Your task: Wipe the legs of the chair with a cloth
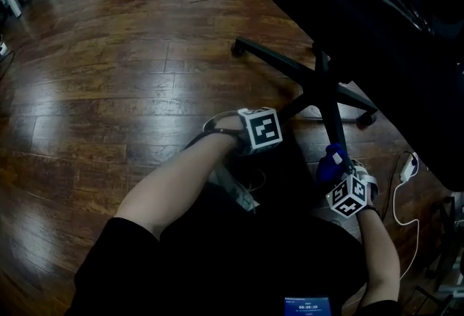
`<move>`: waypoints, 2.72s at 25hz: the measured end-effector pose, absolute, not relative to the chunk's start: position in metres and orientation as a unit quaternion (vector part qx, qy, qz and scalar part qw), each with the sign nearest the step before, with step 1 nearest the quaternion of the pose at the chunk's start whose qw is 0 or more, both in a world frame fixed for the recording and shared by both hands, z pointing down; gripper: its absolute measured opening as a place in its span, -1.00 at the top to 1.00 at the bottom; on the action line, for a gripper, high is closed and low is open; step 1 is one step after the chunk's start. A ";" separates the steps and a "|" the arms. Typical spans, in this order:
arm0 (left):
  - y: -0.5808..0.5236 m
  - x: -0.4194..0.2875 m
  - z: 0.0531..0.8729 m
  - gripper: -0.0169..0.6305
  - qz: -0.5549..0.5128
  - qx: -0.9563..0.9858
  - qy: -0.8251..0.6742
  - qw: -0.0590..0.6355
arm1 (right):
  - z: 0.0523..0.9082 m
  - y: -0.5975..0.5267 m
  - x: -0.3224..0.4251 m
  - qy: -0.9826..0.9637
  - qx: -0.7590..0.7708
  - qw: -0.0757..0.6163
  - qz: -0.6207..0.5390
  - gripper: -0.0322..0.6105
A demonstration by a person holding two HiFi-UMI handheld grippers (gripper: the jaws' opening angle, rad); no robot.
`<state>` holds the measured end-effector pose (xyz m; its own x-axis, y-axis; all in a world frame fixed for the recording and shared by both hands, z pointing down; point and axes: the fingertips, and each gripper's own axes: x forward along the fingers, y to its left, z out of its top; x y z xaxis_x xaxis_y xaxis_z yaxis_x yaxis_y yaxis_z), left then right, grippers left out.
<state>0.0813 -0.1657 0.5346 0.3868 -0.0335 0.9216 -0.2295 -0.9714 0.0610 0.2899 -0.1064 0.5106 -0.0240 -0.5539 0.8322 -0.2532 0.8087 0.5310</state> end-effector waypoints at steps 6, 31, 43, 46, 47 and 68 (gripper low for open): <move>-0.165 0.084 0.533 0.27 0.538 0.834 -0.073 0.101 | 0.484 -0.199 0.257 -0.698 0.333 0.612 -0.164 0.66; -0.160 0.072 0.555 0.29 0.585 0.805 -0.067 0.077 | 0.528 -0.062 0.305 -0.695 0.261 0.661 -0.111 0.66; -0.159 0.083 0.555 0.30 0.576 0.813 -0.054 0.068 | 0.500 -0.168 0.267 -0.681 0.322 0.640 -0.153 0.66; -0.160 0.088 0.554 0.30 0.570 0.818 -0.049 0.062 | 0.486 -0.215 0.250 -0.675 0.346 0.628 -0.175 0.66; -0.159 0.088 0.554 0.30 0.573 0.816 -0.049 0.061 | 0.481 -0.229 0.244 -0.673 0.354 0.623 -0.184 0.66; -0.164 0.085 0.560 0.29 0.589 0.805 -0.068 0.027 | 0.523 -0.074 0.298 -0.696 0.259 0.657 -0.131 0.66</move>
<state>0.0854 -0.1643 0.5603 0.2979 -0.0772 0.9515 -0.1411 -0.9893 -0.0361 0.2977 -0.0740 0.5227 -0.0020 -0.5324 0.8465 -0.1878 0.8316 0.5226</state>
